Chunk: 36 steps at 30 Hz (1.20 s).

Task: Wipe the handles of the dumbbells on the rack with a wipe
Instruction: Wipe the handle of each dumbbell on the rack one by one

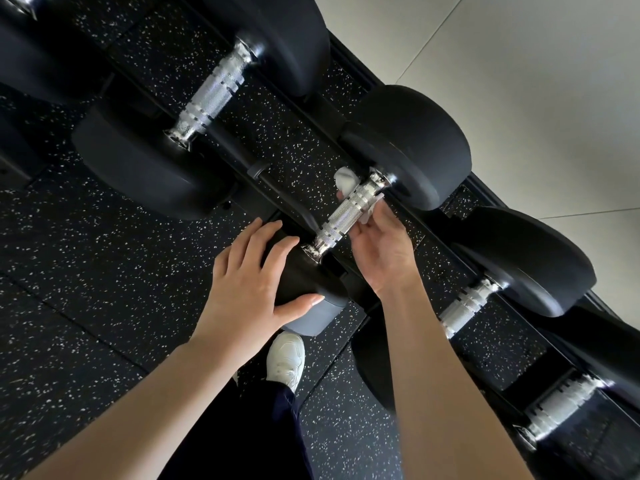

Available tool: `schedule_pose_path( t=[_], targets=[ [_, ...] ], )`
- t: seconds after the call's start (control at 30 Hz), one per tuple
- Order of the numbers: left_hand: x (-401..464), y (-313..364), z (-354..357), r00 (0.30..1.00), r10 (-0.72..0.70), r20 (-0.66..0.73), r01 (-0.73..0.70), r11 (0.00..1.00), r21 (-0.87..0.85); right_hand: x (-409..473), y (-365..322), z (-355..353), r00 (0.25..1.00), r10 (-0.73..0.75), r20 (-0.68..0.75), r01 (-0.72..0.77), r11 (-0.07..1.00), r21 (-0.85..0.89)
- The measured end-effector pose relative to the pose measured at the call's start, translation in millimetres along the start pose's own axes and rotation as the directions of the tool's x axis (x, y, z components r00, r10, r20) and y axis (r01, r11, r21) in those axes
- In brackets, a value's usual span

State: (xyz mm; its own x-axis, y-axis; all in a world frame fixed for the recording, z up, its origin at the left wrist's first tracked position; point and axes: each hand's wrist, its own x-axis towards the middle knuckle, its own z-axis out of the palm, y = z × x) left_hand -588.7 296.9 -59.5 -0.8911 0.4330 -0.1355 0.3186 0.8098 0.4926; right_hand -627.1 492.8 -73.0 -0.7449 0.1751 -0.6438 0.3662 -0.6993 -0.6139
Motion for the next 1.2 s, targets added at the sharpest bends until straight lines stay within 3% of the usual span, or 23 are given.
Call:
schedule_pose_path(
  t=[0.2,0.4,0.6,0.83,0.93,1.07,1.2],
  targets=[
    [0,0,-1,1.0,0.008,0.0,-0.008,1.0,0.005,-8,13,-8,0.998,-0.017,0.062,0.026,0.99,-0.142],
    [0,0,0,1.0,-0.003,-0.003,0.003,1.0,-0.004,-28,29,-11,0.996,0.083,0.034,-0.071,0.961,-0.269],
    [0,0,0,1.0,-0.003,-0.02,0.002,1.0,-0.011,-35,32,-16,0.991,0.092,-0.101,-0.129,0.866,-0.484],
    [0,0,1,1.0,-0.012,-0.008,0.012,1.0,-0.01,-52,32,-10,0.97,-0.117,-0.211,-0.045,0.772,-0.634],
    [0,0,1,1.0,-0.025,-0.011,0.024,1.0,-0.017,-59,32,0,0.958,-0.242,-0.157,0.04,0.651,-0.758],
    [0,2,3,0.998,-0.044,-0.041,0.044,0.999,-0.011,-52,35,18,0.914,-0.402,0.059,0.226,0.382,-0.896],
    [-1,3,3,0.997,-0.06,-0.054,0.059,0.998,-0.026,-41,35,25,0.898,-0.399,0.186,0.25,0.115,-0.961]
  ],
)
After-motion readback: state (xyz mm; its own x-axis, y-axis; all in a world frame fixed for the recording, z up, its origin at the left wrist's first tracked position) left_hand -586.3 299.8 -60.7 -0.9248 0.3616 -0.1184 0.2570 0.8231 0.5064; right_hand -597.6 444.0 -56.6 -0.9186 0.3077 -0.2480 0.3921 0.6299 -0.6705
